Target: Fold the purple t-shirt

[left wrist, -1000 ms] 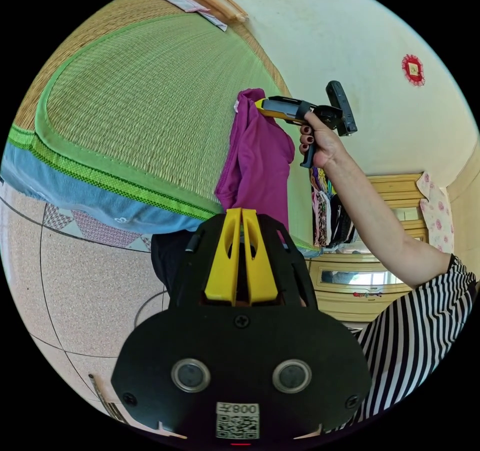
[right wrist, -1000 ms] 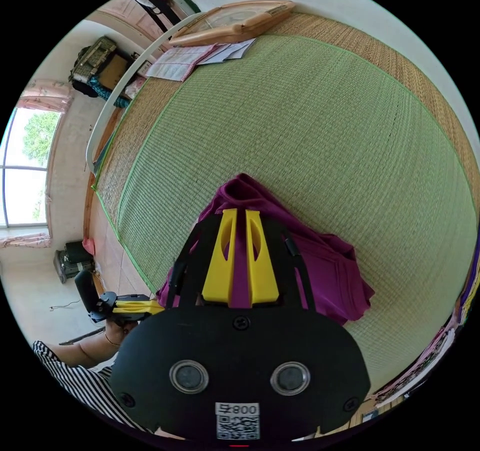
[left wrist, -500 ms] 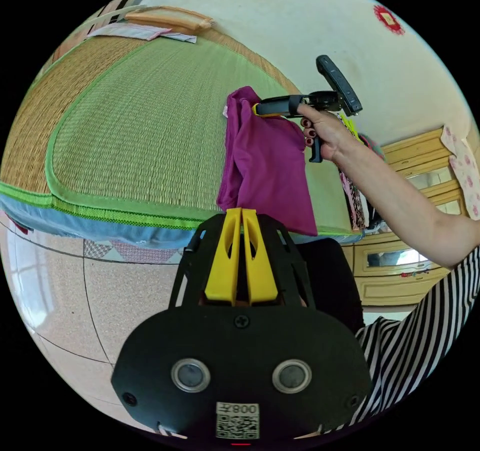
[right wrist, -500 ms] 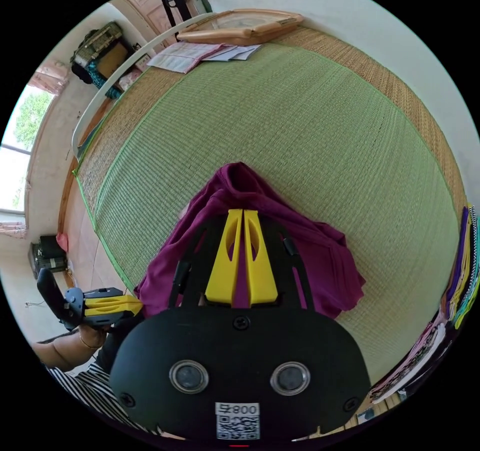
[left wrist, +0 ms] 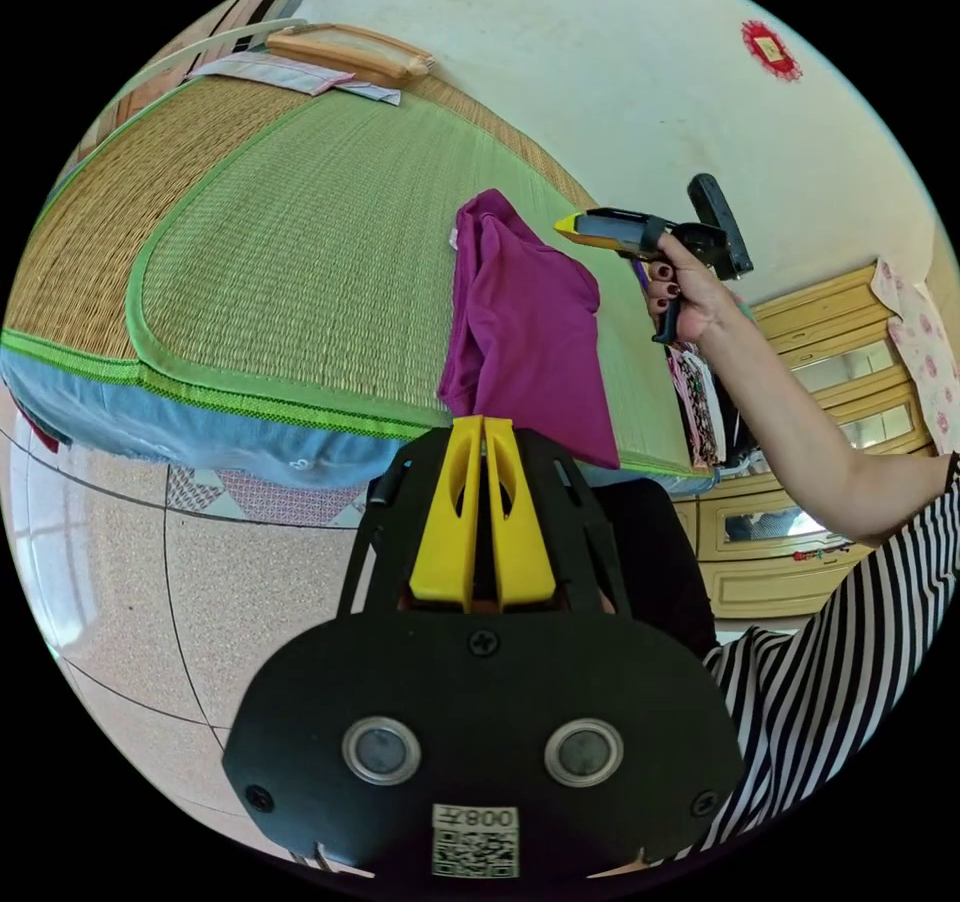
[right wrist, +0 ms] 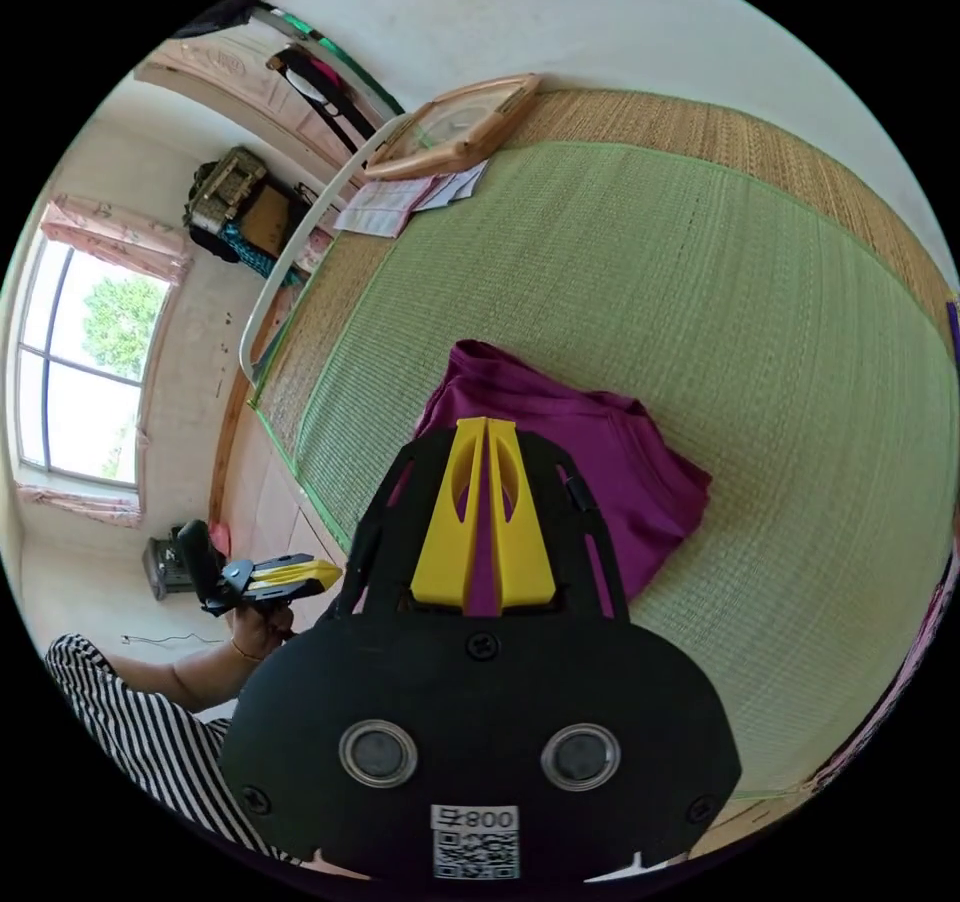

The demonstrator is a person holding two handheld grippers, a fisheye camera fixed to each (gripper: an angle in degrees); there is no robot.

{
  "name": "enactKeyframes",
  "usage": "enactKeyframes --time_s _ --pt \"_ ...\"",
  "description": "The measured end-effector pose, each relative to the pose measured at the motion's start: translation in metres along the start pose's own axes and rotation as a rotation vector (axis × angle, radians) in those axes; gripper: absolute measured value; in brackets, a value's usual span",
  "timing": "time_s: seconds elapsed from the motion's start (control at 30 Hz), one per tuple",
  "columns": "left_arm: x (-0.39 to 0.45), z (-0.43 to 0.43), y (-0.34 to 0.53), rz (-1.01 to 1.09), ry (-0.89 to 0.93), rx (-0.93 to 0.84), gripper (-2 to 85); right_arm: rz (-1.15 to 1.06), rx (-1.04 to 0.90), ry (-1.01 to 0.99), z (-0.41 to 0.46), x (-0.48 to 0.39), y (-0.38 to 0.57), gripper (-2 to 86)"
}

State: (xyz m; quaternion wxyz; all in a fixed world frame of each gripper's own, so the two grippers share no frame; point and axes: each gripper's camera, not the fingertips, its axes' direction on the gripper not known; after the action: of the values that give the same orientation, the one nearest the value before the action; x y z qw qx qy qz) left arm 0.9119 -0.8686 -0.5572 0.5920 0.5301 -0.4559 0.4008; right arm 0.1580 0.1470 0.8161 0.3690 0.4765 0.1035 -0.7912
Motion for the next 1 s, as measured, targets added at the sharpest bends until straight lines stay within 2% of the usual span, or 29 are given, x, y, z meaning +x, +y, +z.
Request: enactKeyframes --time_s 0.13,0.3,0.43,0.7,0.8,1.0 --pt "0.009 -0.002 0.004 0.011 0.009 -0.005 0.4 0.067 0.042 -0.148 -0.031 0.048 0.071 0.4" --pt "0.034 0.007 0.002 0.074 0.033 -0.051 1.3 0.172 -0.016 -0.147 -0.030 0.091 0.165 0.8" --pt "0.060 0.024 -0.006 0.155 0.059 -0.115 2.7 0.276 -0.063 -0.222 -0.013 0.125 0.231 2.2" --pt "0.132 0.091 -0.026 0.355 0.090 -0.307 5.3 0.384 -0.054 -0.361 0.005 0.174 0.287 5.2" --pt "0.138 0.116 -0.026 0.321 0.103 -0.371 5.7 0.411 -0.042 -0.427 0.013 0.191 0.300 5.6" --pt "0.121 0.132 -0.035 0.153 0.203 -0.342 5.7 0.434 -0.022 -0.525 0.024 0.218 0.316 5.7"
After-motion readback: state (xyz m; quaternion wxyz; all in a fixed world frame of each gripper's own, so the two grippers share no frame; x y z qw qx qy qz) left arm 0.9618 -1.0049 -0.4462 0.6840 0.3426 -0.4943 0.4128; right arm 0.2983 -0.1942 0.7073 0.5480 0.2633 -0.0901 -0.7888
